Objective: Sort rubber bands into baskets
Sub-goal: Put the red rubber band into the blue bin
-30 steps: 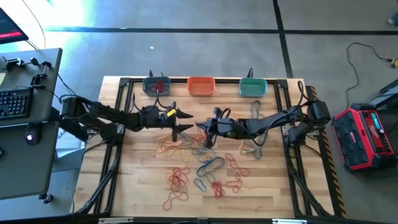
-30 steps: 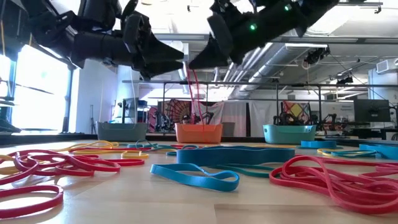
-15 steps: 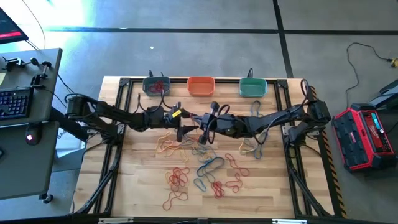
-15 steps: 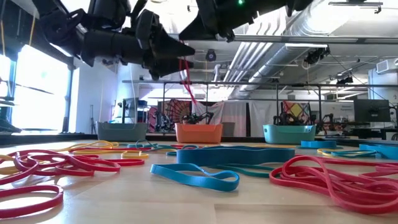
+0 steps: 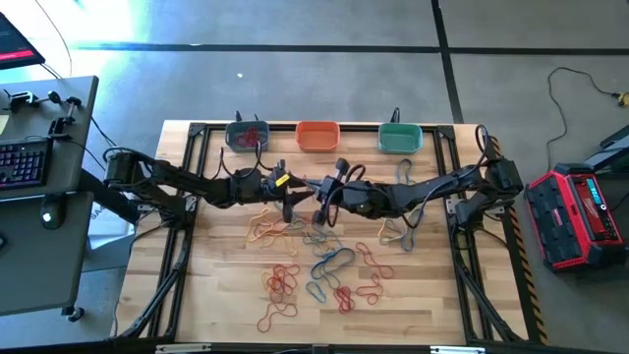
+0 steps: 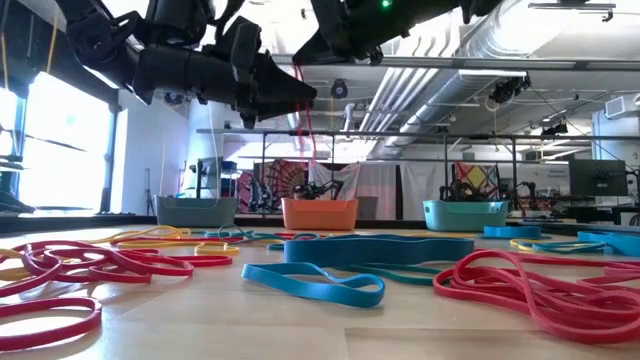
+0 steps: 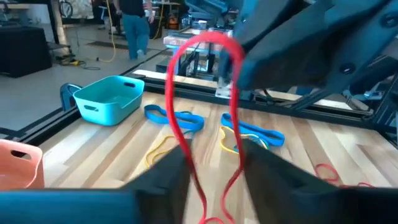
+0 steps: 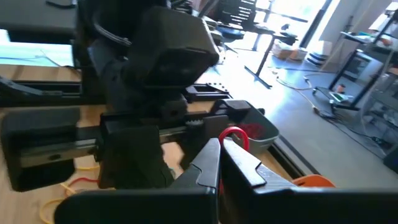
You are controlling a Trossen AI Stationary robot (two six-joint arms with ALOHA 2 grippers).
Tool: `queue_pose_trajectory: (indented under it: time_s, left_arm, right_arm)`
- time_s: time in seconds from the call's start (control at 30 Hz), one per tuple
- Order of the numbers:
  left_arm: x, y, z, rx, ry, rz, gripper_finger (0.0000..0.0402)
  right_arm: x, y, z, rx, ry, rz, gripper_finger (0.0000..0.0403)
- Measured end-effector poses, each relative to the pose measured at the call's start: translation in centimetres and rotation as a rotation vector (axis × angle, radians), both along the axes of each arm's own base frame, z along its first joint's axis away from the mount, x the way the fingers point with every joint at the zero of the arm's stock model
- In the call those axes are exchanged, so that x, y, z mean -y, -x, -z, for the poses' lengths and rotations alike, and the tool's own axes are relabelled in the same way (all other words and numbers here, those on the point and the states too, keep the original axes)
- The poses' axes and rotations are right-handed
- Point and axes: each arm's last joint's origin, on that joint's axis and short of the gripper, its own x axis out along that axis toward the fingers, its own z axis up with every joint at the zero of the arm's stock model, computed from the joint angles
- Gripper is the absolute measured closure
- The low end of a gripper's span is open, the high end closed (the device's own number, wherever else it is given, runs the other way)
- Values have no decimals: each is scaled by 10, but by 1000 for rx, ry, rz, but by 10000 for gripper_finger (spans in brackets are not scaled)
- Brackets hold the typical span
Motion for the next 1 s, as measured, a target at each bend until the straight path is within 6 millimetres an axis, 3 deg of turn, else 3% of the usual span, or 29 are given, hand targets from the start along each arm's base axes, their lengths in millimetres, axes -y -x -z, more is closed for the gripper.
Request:
queue_pose_trajectory:
  time_s: [0.13, 0.2, 0.37, 0.7, 1.0]
  left_arm:
    - [0, 0, 0, 1, 0, -12, 377]
    - [-1, 0, 0, 1, -2, -31, 394]
    - [-6, 2, -4, 6, -5, -48, 398]
    - [-27, 28, -19, -126, -28, -249, 401]
    - [-72, 69, -24, -334, -87, -651, 401]
  right_arm:
    - [1, 1, 1, -14, 6, 18, 403]
    - [1, 1, 2, -25, 7, 19, 402]
    - [1, 2, 5, -59, 11, 18, 371]
    - [3, 5, 10, -118, 43, 98, 246]
    - [4, 7, 13, -146, 54, 143, 222]
